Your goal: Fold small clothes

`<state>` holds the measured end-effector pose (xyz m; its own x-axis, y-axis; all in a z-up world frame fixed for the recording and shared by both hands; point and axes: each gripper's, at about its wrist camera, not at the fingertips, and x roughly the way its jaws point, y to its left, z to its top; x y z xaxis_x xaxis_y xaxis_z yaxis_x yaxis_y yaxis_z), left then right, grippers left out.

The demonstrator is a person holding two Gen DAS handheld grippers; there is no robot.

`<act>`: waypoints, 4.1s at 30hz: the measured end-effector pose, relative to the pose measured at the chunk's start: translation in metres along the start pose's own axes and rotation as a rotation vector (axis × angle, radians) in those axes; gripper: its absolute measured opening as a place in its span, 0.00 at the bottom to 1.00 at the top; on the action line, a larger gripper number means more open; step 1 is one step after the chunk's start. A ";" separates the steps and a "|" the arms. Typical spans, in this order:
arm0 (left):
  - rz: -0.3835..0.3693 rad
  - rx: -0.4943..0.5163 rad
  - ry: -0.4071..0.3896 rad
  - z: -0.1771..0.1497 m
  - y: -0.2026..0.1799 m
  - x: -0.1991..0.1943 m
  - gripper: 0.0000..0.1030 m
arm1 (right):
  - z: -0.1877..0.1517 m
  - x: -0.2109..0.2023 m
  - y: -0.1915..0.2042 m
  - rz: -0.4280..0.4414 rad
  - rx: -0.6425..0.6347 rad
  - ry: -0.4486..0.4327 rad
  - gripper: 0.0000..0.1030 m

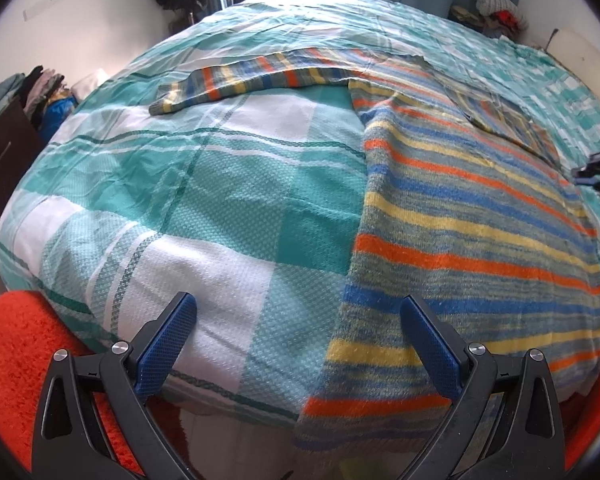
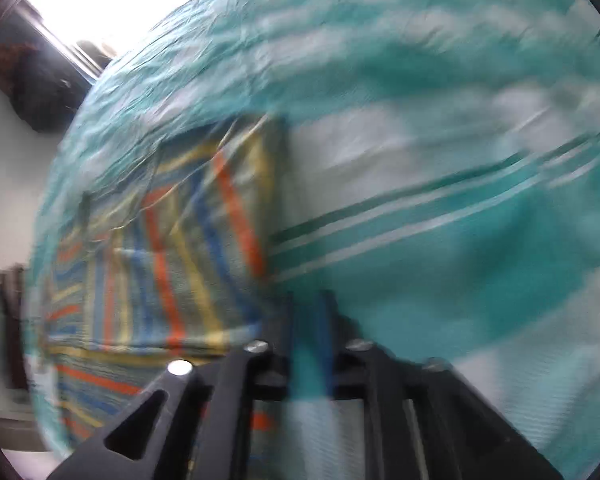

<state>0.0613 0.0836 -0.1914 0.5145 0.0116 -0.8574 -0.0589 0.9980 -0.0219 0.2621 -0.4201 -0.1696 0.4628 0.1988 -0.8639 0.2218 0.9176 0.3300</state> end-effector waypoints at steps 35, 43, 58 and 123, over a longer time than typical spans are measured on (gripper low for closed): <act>0.000 0.043 0.017 -0.012 -0.009 0.013 1.00 | -0.276 -0.042 0.107 -0.021 -0.536 -0.046 0.85; 0.003 0.059 0.022 -0.012 -0.010 0.014 1.00 | -0.279 -0.052 0.106 -0.011 -0.527 -0.066 0.86; -0.172 -0.236 -0.070 0.051 0.059 -0.024 0.99 | -0.277 -0.074 0.106 0.079 -0.524 -0.144 0.86; 0.067 0.277 0.120 0.160 -0.038 0.094 0.63 | -0.253 -0.057 0.084 0.182 -0.370 -0.088 0.86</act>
<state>0.2491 0.0564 -0.1885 0.4117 0.0872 -0.9071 0.1542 0.9744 0.1637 0.0376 -0.2670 -0.1892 0.5412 0.3535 -0.7630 -0.1864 0.9352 0.3010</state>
